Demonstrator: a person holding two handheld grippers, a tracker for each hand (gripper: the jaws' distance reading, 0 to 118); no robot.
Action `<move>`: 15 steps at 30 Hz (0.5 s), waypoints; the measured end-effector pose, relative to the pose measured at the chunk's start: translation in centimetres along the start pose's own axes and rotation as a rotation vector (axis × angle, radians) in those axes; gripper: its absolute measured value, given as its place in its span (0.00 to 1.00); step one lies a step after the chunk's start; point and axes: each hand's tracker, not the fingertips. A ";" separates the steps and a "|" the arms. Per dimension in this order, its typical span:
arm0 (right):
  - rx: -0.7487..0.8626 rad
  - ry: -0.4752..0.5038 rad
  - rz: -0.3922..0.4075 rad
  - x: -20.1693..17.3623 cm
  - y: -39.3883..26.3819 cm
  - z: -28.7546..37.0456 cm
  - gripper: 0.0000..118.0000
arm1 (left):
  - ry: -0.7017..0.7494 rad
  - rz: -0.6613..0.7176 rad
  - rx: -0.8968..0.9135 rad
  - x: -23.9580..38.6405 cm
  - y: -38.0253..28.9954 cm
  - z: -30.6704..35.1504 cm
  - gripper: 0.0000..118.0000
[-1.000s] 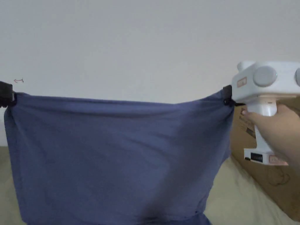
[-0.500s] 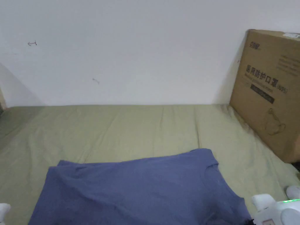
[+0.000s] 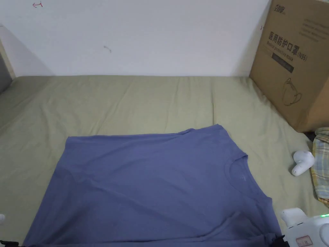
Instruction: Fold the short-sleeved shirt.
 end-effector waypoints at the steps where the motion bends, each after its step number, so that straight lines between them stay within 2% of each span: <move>1: -0.009 0.000 -0.002 -0.1 -0.1 -0.2 0.18 | 0.006 -0.022 0.019 0.1 0.0 0.3 0.04; 2: -0.017 -0.004 -0.005 -0.1 -0.2 -0.3 0.28 | 0.007 -0.035 0.028 0.2 -0.2 0.4 0.07; 3: -0.018 -0.010 -0.008 -0.2 -0.4 -0.2 0.44 | 0.014 -0.042 0.027 0.4 -0.1 0.6 0.19; 4: -0.001 -0.025 -0.020 -0.3 -0.6 0.2 0.63 | 0.023 -0.050 0.021 0.5 -0.2 0.8 0.35; 5: 0.020 -0.044 -0.041 -0.3 -0.7 0.6 0.78 | 0.030 -0.058 0.024 0.6 -0.3 1.1 0.59; 6: 0.030 -0.058 -0.064 -0.3 -0.7 1.1 0.81 | 0.029 -0.064 0.034 0.8 -0.6 1.4 0.91; 7: 0.063 -0.066 -0.088 -0.4 -0.9 1.9 0.81 | 0.021 -0.066 0.039 0.9 -0.7 1.7 1.00; 10: 0.171 -0.086 -0.126 -0.9 -0.8 4.4 0.81 | -0.056 -0.025 0.124 1.3 -0.8 3.3 1.00; 15: 0.315 -0.088 -0.161 -2.5 -0.4 8.4 0.81 | -0.023 0.033 0.258 2.9 -1.0 6.5 0.99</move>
